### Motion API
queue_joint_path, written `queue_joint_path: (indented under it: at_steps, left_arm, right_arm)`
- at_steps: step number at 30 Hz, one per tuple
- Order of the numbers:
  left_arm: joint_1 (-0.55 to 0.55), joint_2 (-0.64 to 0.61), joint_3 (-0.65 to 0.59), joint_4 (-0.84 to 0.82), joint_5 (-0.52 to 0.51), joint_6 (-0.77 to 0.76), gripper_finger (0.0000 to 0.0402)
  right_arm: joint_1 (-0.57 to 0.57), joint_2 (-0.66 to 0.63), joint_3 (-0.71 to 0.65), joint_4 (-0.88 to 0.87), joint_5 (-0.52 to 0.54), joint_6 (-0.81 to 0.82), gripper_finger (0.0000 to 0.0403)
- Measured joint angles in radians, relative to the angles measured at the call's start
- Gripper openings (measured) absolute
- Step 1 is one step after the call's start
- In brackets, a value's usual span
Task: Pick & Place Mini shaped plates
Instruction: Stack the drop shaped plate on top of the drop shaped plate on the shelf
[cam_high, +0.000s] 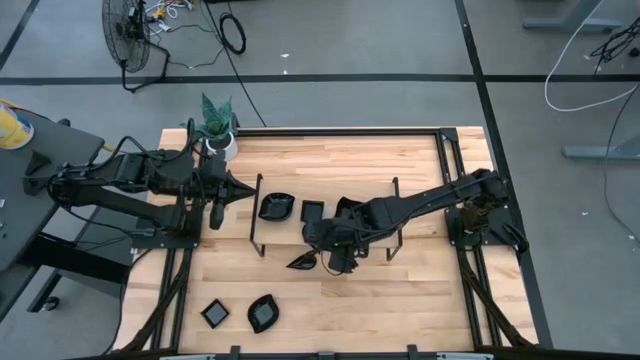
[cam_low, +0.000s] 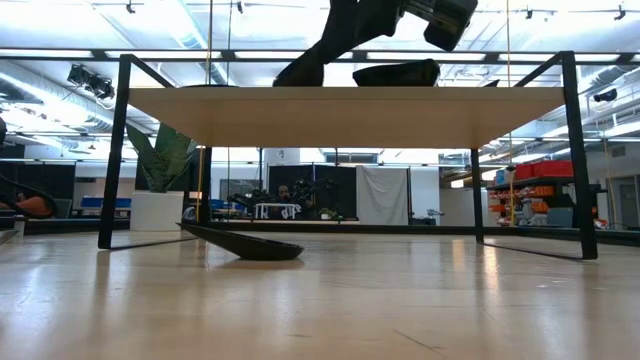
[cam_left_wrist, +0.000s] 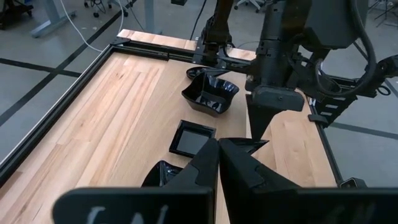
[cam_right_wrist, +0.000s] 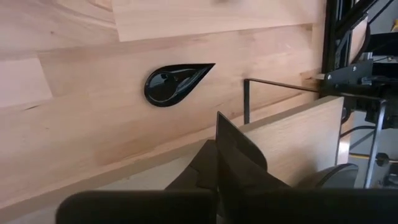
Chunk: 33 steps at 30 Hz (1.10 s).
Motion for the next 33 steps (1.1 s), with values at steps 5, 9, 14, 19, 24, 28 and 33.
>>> queue_joint_path:
  at_steps: [5,9,14,19,24,28,33]
  left_arm:
    - [0.0,0.0,0.0,0.0,0.0,0.001,0.0016]
    - [0.0,0.0,0.0,0.0,0.0,0.0,0.0016]
    - [0.0,0.0,0.0,0.0,0.0,0.0,0.0016]
    - [0.0,0.0,0.0,0.001,0.0,-0.002,0.0016]
    - [0.0,0.0,0.0,0.001,0.0,-0.002,0.0016]
    - [0.0,0.0,0.0,0.0,0.0,-0.001,0.0016]
    - [0.0,0.0,0.0,0.001,0.0,-0.002,0.0016]
  right_arm:
    - [0.035,-0.005,0.0,0.016,0.074,0.005,0.0001]
    - [0.063,-0.012,0.008,0.017,0.09,0.074,0.0001]
    - [0.1,-0.053,0.009,0.024,0.111,0.147,0.0001]
    - [0.12,-0.128,0.01,-0.025,0.112,0.263,0.0]
    - [0.13,-0.191,0.011,-0.169,0.128,0.347,0.0]
    - [0.139,-0.228,0.011,-0.31,0.141,0.371,0.0]
    - [0.154,-0.267,0.011,-0.439,0.165,0.403,0.0]
